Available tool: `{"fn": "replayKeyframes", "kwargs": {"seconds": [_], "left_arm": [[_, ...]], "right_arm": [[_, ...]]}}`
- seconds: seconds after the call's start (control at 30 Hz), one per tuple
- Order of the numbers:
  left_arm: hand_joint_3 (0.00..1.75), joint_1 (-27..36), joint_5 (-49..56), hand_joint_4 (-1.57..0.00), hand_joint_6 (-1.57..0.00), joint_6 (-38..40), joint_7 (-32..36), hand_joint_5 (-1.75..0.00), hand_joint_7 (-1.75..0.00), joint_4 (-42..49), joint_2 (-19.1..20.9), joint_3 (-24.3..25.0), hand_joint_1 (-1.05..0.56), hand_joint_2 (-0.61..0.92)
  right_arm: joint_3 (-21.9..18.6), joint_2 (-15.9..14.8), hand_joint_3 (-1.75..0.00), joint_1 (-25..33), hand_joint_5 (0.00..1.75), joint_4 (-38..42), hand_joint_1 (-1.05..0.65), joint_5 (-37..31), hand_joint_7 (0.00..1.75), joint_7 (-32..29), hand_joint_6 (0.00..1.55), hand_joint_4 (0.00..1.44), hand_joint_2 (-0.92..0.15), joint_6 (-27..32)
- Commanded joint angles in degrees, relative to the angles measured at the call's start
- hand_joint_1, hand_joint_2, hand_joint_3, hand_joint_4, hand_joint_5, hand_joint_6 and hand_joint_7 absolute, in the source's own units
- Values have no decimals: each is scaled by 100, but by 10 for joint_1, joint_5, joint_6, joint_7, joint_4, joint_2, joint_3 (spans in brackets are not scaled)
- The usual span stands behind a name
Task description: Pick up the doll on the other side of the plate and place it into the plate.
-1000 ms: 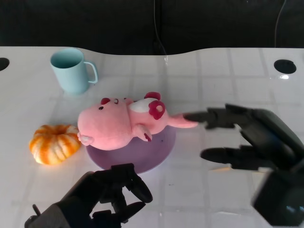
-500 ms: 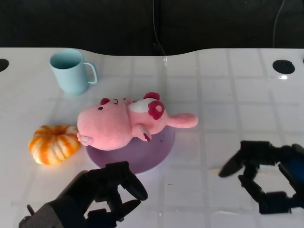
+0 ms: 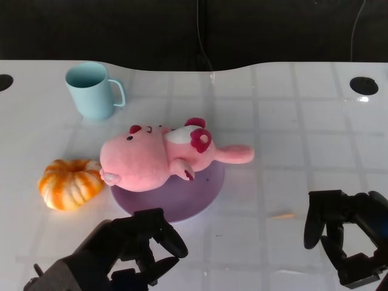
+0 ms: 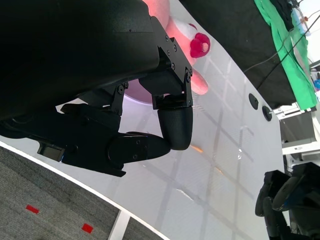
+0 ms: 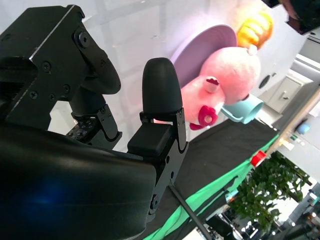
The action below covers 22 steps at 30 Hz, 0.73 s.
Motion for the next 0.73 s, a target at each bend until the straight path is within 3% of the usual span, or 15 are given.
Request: {"fn": "replayKeyframes", "kwargs": {"seconds": [0.03,0.3,0.73], "left_arm": [[45,2,-4,-58,-60,-10,-4,-173,-130,0,9,5,-27,90],[65,6,-9,-57,-61,-17,-5,-168,-131,2,10,8,-23,80],[56,0,-16,-57,-58,-7,-7,-174,-138,5,16,11,-29,85]], "right_arm": [[1,-15,-156,-7,175,1,16,-12,156,3,80,93,-22,0],[4,-17,-150,-5,175,-24,15,-27,154,14,79,91,-26,33],[10,-20,-150,-12,175,-26,14,-31,152,15,82,92,-26,36]]}}
